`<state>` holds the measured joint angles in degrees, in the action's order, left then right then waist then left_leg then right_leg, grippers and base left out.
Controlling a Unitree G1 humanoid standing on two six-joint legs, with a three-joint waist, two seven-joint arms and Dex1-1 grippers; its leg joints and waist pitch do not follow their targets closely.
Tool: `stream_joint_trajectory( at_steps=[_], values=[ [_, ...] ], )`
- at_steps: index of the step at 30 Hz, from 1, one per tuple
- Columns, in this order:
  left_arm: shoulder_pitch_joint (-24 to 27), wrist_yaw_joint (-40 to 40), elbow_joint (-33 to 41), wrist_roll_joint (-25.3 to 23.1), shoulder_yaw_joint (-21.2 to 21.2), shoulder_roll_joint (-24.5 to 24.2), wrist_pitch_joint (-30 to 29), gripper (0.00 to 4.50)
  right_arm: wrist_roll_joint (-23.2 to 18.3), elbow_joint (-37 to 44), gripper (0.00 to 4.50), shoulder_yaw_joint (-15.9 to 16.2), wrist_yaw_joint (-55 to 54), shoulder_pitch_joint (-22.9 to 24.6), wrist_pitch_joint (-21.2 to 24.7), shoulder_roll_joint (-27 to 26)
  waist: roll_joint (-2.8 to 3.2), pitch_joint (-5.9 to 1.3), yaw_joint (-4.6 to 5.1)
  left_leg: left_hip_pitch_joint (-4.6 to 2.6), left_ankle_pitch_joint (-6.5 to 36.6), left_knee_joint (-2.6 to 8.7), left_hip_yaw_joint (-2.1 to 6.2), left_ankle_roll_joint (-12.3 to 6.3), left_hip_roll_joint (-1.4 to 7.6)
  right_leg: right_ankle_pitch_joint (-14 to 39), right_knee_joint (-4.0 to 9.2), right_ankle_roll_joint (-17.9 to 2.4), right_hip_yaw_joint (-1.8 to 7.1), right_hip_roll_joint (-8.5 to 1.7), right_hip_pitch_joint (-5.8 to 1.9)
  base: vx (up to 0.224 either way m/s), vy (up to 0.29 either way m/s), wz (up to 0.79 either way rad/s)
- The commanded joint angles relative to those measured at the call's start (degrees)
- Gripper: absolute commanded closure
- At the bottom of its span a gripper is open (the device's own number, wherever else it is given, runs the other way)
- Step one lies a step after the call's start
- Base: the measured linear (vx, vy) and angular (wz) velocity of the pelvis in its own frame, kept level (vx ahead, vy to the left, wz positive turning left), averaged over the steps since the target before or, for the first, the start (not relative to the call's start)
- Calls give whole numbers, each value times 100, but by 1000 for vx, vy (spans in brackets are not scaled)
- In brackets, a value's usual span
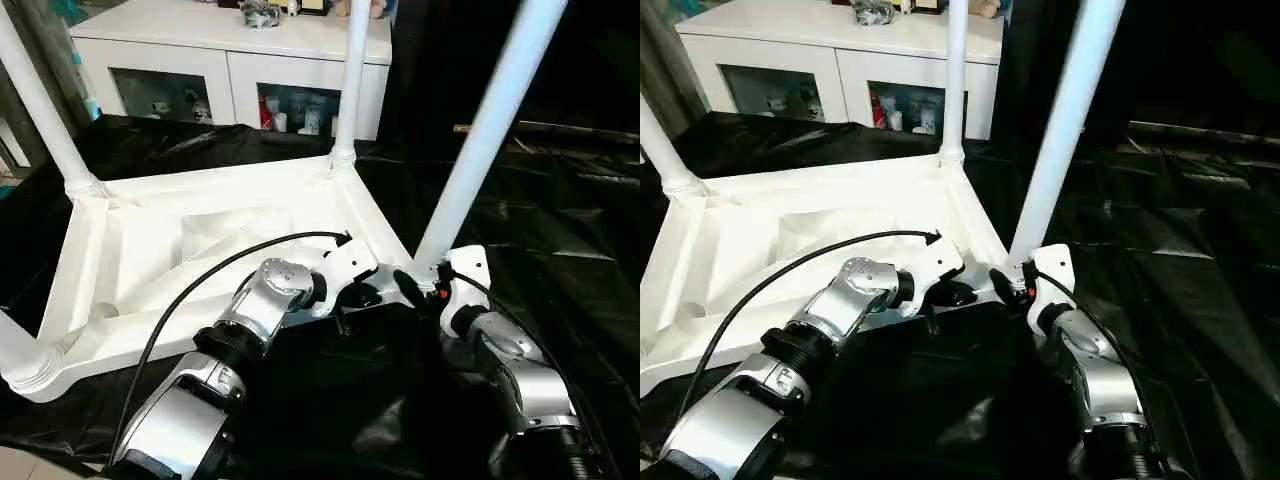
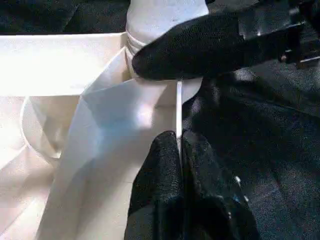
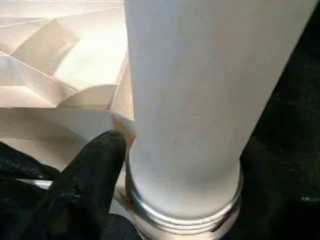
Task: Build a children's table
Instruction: Rotate leg to tighten
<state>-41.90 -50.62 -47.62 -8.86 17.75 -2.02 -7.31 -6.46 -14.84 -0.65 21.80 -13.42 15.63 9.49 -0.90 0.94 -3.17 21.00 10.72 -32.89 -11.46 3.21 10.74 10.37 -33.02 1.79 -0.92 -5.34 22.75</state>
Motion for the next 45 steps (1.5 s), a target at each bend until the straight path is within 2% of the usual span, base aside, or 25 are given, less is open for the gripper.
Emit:
stream_joint_trajectory(
  at_steps=[1,2,4,5,6,7,9,11,14,17,18,19,24,25,31,34,35,38,42,45],
  values=[
    [115,-224,-64,115,136,124,126,450,-135,66,71,408,490,41,158,-27,-53,-163,22,-56,2127,483,143,-49,201,2321,509,-761,98,-228,-103,0,0,0],
    [187,-501,21,161,173,18,223,450,-138,171,71,482,784,67,139,174,-80,-167,8,-45,2077,479,148,-87,203,2299,502,-754,97,-237,-124,0,0,0],
    [343,-1104,235,289,217,-242,362,450,-227,405,71,613,1544,190,39,675,-79,-167,3,-39,1969,469,131,-150,216,2105,488,-806,110,-239,-122,0,0,0],
    [388,-1286,300,336,223,-319,403,450,-264,474,71,649,1784,231,0,828,-106,-181,-21,-37,1882,455,128,-214,217,2005,473,-842,107,-247,-155,0,0,0],
    [418,-1412,344,376,218,-371,435,450,-292,518,71,663,1948,263,-35,932,-107,-175,-32,-20,1811,451,120,-257,222,1923,463,-852,118,-249,-162,0,0,0],
    [455,-1616,425,423,240,-457,430,450,-335,565,71,666,2116,296,-61,1032,-99,-177,-44,-48,1738,436,95,-329,227,1780,460,-924,128,-241,-128,0,0,0],
    [575,-2276,704,545,339,-776,332,450,-436,727,71,674,2577,415,-113,1345,-115,-186,-51,-15,1530,430,91,-383,231,1585,418,-1026,129,-247,-165,0,0,0],
    [583,-2400,734,574,301,-905,311,450,-511,837,71,678,2815,476,-98,1484,-99,-191,-60,-29,1380,421,80,-433,243,1346,383,-1141,116,-233,-158,0,0,0],
    [579,-2502,766,648,206,-996,249,450,-587,900,71,657,3020,492,-96,1599,-109,-191,-40,-20,1281,420,84,-435,250,1129,343,-1259,101,-229,-175,0,0,0],
    [628,-2701,877,739,134,-1143,181,450,-741,967,71,677,3410,523,-87,1814,-119,-188,-37,-27,1372,411,78,-436,242,1254,352,-1267,105,-240,-178,0,0,0],
    [640,-2704,888,749,121,-1166,183,450,-732,943,71,703,3477,527,-122,1872,-145,-188,-37,-30,1383,411,77,-442,252,1271,354,-1267,108,-244,-183,0,0,0],
    [662,-2716,925,762,121,-1188,175,450,-730,927,71,721,3531,533,-150,1916,-137,-176,-42,-25,1399,412,76,-443,249,1343,361,-1254,111,-245,-176,0,0,0],
    [717,-2754,1012,766,122,-1239,138,450,-724,816,71,720,3612,475,-191,1899,-133,-176,-22,-33,1416,413,78,-377,248,1467,369,-1220,113,-244,-161,0,0,0],
    [727,-2756,1027,770,125,-1233,123,450,-725,803,71,721,3606,464,-186,1875,-150,-179,-19,-31,1396,409,75,-381,248,1429,365,-1227,112,-240,-164,0,0,0],
    [767,-2756,1145,776,153,-1232,57,450,-772,772,135,764,3595,460,-215,1815,-151,-190,-35,-29,1166,387,68,-468,241,1074,322,-1325,107,-235,-183,0,0,0],
    [782,-2751,1176,780,171,-1237,41,450,-777,763,147,769,3604,479,-235,1779,-153,-193,-36,-32,1132,377,64,-497,239,1022,315,-1354,106,-236,-187,0,0,0],
    [789,-2750,1192,782,173,-1236,29,450,-769,753,157,767,3602,486,-243,1763,-132,-191,-39,-37,1157,380,66,-489,240,1060,320,-1357,106,-239,-184,0,0,0],
    [801,-2749,1216,775,183,-1231,11,450,-746,721,172,753,3551,517,-266,1721,-140,-192,-29,-35,1176,381,66,-468,238,1071,320,-1357,104,-231,-188,0,0,0],
    [795,-2384,1068,657,150,-1129,159,450,-650,531,179,660,3106,515,-225,1544,-143,-185,-19,-38,1249,387,67,-428,233,1194,333,-1333,104,-229,-182,0,0,0],
    [750,-1925,900,538,100,-992,259,450,-584,380,180,569,2711,466,-142,1383,-153,-160,12,-40,1515,418,82,-296,234,1675,384,-1198,99,-231,-158,0,0,0]
  ],
)
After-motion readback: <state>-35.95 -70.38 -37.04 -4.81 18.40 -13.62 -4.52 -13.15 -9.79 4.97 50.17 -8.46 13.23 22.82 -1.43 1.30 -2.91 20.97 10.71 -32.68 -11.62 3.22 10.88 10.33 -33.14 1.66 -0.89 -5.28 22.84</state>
